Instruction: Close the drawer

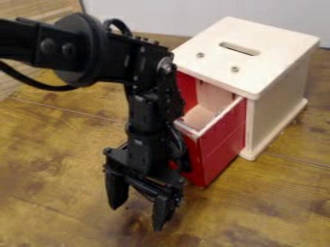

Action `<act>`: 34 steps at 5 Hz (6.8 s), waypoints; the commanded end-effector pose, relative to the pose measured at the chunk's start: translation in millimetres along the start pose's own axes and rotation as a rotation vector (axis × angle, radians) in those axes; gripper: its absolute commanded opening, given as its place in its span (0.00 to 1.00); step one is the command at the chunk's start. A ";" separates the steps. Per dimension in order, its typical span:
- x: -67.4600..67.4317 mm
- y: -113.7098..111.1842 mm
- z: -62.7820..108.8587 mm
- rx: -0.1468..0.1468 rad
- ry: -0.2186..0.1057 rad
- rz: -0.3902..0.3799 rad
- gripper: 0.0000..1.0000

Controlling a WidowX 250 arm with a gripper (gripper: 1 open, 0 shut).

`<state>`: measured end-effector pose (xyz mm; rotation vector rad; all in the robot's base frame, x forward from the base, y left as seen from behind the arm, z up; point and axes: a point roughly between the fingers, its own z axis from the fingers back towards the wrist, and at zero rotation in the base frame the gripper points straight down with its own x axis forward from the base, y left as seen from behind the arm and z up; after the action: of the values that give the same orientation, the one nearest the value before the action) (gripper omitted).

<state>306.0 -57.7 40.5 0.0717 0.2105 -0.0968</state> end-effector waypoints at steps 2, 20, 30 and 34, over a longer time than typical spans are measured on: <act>34.4 -2.1 39.6 -0.014 -0.169 -0.018 1.00; 61.7 -16.1 59.4 -0.009 -0.338 -0.014 1.00; 61.4 -18.4 58.4 0.017 -0.403 0.007 1.00; 40.3 -31.8 76.6 -0.037 -0.418 -0.027 1.00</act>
<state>356.1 -91.6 73.9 0.0314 -0.1210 -0.1147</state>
